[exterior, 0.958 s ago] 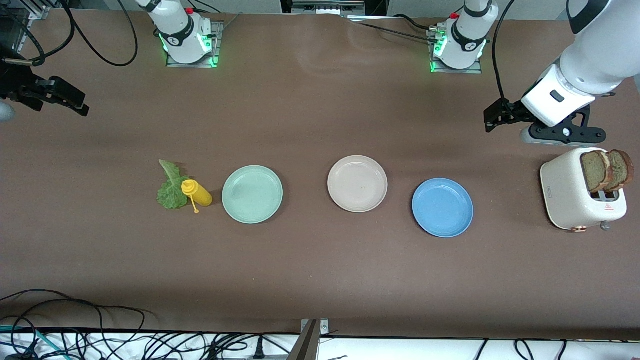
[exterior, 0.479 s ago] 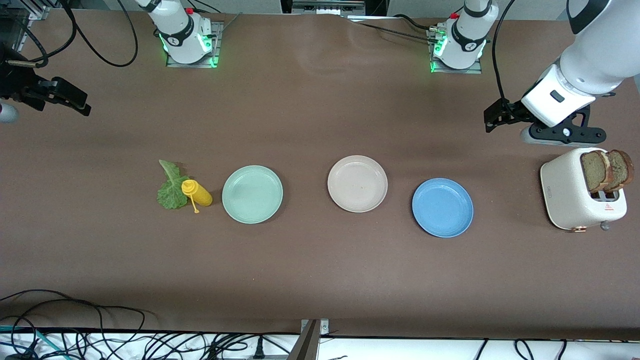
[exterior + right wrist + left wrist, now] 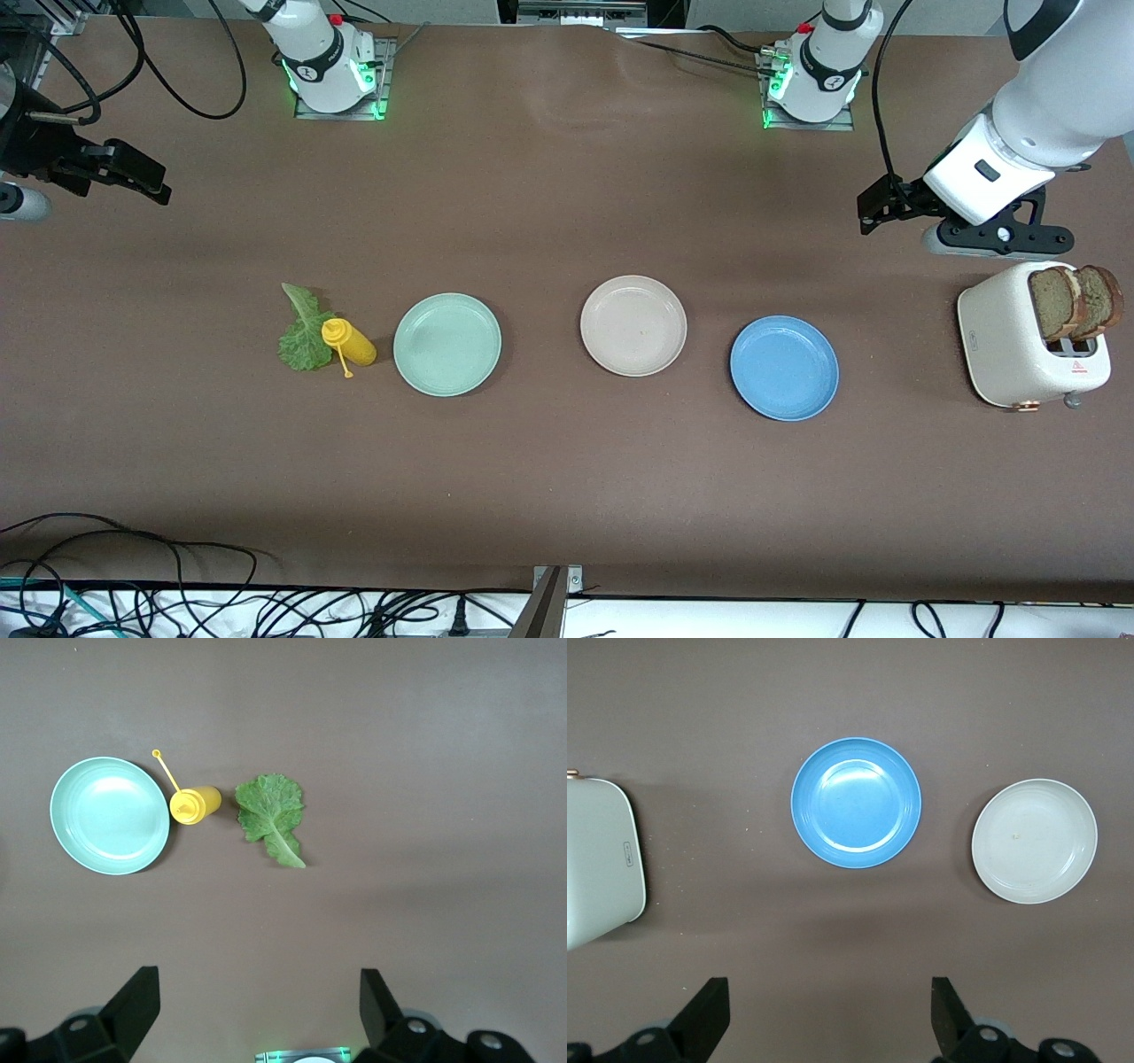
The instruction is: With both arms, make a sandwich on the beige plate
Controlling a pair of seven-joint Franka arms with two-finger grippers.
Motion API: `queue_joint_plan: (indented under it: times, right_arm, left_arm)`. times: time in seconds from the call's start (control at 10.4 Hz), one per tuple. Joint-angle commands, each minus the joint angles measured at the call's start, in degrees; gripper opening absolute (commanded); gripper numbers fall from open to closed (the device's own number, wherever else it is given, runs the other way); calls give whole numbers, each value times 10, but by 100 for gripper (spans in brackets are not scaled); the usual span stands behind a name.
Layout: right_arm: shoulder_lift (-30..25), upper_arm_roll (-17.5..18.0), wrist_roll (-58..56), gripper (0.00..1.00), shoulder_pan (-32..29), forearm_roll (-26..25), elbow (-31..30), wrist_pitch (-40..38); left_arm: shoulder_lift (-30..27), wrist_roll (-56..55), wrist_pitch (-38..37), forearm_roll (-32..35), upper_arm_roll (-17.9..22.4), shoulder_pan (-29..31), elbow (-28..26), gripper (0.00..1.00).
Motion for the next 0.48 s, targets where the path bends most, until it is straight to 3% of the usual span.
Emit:
queue_joint_plan:
  times: [0.0, 0.38]
  right_arm:
    - [-3, 2, 10, 100, 2, -10, -3, -5]
    - [1, 2, 10, 100, 2, -11, -9, -4]
  left_arm:
    - [-10, 2, -5, 9, 1, 0, -6, 100]
    - [-10, 2, -6, 11, 1, 0, -7, 100]
